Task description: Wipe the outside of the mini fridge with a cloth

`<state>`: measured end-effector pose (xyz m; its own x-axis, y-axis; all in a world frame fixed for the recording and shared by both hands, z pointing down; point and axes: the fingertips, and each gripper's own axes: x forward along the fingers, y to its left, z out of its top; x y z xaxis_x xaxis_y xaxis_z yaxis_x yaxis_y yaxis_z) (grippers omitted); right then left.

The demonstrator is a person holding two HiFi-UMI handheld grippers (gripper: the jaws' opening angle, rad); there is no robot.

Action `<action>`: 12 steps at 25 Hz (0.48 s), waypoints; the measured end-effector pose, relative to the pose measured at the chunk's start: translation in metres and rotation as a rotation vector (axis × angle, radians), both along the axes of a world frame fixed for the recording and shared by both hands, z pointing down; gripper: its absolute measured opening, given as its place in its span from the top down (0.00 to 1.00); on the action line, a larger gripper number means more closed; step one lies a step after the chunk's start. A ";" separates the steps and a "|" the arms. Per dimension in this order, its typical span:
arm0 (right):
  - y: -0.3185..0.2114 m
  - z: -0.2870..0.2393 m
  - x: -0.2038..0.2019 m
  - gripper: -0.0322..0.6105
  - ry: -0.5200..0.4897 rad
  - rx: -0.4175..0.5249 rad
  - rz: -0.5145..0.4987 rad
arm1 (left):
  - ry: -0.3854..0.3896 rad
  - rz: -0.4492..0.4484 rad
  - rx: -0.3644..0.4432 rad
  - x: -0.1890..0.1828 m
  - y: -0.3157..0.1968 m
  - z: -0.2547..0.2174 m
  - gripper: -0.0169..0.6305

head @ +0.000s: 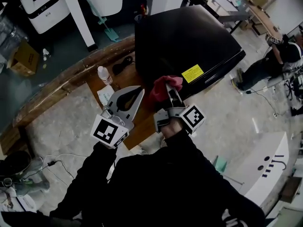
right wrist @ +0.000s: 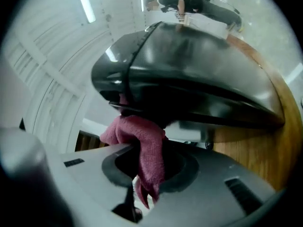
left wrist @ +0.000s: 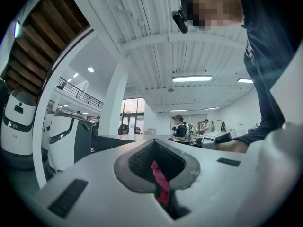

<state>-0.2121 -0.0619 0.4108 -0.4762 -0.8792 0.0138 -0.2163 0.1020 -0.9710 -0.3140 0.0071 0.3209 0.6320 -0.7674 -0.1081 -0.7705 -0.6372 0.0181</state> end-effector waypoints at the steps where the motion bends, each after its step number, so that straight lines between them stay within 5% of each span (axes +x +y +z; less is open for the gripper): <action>1: -0.004 0.001 0.001 0.82 -0.036 -0.012 0.019 | -0.002 0.011 -0.002 0.001 -0.001 0.001 0.96; 6: -0.007 0.002 0.005 0.82 -0.169 -0.042 0.073 | -0.020 0.036 -0.019 0.007 -0.006 0.006 0.96; 12: -0.010 0.015 0.008 0.82 -0.208 -0.029 0.110 | -0.067 0.064 -0.051 0.018 -0.014 0.024 0.96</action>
